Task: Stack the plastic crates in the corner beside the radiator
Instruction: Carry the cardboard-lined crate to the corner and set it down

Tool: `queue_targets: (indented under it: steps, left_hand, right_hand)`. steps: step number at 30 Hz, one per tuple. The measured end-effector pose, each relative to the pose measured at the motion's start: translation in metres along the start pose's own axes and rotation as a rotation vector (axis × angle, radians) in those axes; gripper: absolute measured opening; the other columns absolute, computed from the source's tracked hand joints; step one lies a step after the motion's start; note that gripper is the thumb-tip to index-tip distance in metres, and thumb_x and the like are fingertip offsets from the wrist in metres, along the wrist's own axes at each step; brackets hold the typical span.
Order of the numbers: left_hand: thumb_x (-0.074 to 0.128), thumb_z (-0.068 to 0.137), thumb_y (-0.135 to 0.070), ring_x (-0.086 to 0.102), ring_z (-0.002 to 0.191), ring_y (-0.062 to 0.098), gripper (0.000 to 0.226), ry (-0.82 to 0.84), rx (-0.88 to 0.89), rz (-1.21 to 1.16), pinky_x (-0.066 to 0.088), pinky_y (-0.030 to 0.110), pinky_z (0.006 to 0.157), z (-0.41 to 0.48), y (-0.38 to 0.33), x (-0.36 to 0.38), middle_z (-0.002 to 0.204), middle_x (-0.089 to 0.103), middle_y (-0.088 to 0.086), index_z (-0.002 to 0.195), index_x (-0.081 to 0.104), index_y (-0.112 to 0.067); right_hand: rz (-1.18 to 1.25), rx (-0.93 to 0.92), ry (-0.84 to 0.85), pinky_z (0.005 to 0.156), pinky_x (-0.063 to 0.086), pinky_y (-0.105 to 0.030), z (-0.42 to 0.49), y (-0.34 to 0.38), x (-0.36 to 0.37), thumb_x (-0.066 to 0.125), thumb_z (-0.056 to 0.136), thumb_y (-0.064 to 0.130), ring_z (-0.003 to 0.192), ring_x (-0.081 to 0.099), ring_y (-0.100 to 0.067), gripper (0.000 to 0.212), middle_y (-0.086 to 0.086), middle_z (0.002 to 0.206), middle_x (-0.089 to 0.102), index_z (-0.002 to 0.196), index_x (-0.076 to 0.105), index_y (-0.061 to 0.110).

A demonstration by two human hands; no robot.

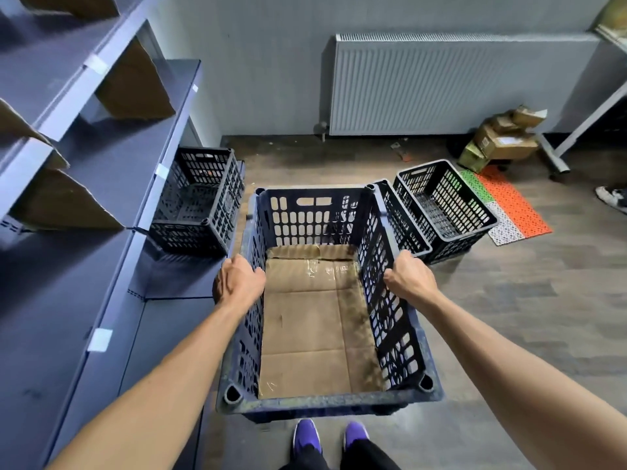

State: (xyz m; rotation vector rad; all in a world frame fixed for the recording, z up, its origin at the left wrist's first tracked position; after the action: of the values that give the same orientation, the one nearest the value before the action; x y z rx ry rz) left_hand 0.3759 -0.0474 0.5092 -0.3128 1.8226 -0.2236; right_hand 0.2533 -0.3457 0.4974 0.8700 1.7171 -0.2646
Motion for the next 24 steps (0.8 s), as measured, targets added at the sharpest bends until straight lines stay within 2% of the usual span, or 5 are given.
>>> queue_targets:
  steps: [4,7,11,19,24]
  left_hand:
    - [0.052,0.09,-0.033,0.054,0.087,0.029,0.025,-0.01,-0.018,-0.003,0.043,0.033,0.071,0.027,-0.007,-0.013,0.111,0.055,0.014,0.096,0.053,-0.009]
    - [0.052,0.089,-0.032,0.056,0.089,0.031,0.022,-0.019,-0.03,-0.003,0.044,0.032,0.072,0.05,-0.016,-0.018,0.105,0.058,0.014,0.085,0.049,-0.011]
    - [0.054,0.09,-0.03,0.055,0.084,0.03,0.024,-0.041,-0.068,0.013,0.041,0.03,0.069,0.081,-0.036,-0.025,0.1,0.059,0.015,0.077,0.047,-0.011]
    - [0.058,0.087,-0.027,0.059,0.088,0.033,0.024,-0.074,-0.169,-0.002,0.044,0.033,0.069,0.148,-0.084,-0.03,0.1,0.062,0.016,0.088,0.06,-0.003]
    - [0.056,0.089,-0.029,0.059,0.094,0.035,0.021,-0.077,-0.149,-0.01,0.041,0.033,0.071,0.19,-0.105,-0.039,0.103,0.061,0.017,0.087,0.053,-0.008]
  right_hand:
    - [0.016,-0.028,-0.009,0.061,0.04,-0.035,0.026,0.018,-0.013,0.042,0.087,0.011,0.076,0.058,-0.03,0.02,-0.019,0.095,0.064,0.103,0.046,0.0]
    - [0.049,-0.07,-0.029,0.054,0.036,-0.031,0.053,0.028,-0.027,0.044,0.087,0.01,0.063,0.048,-0.023,0.007,-0.012,0.078,0.058,0.081,0.046,0.008]
    - [0.056,-0.108,-0.007,0.049,0.032,-0.028,0.106,0.042,-0.04,0.043,0.085,0.007,0.054,0.042,-0.019,0.019,-0.006,0.064,0.049,0.067,0.04,0.013]
    - [0.052,-0.146,0.068,0.046,0.036,-0.027,0.193,0.078,-0.06,0.045,0.089,0.005,0.05,0.043,-0.016,0.02,-0.001,0.062,0.048,0.07,0.043,0.011]
    - [0.035,-0.151,0.077,0.049,0.035,-0.029,0.235,0.092,-0.072,0.044,0.093,0.012,0.058,0.048,-0.016,0.011,-0.009,0.08,0.058,0.096,0.047,0.002]
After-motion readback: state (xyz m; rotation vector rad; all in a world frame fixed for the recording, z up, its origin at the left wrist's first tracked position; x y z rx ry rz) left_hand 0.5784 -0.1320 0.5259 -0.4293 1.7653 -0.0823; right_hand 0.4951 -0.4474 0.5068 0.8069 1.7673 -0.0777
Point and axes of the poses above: each hand's wrist, its own z-axis towards the middle knuckle, its own x-axis out of the palm, y = z × x, the point moved 4 cm from there along z, towards the middle knuckle
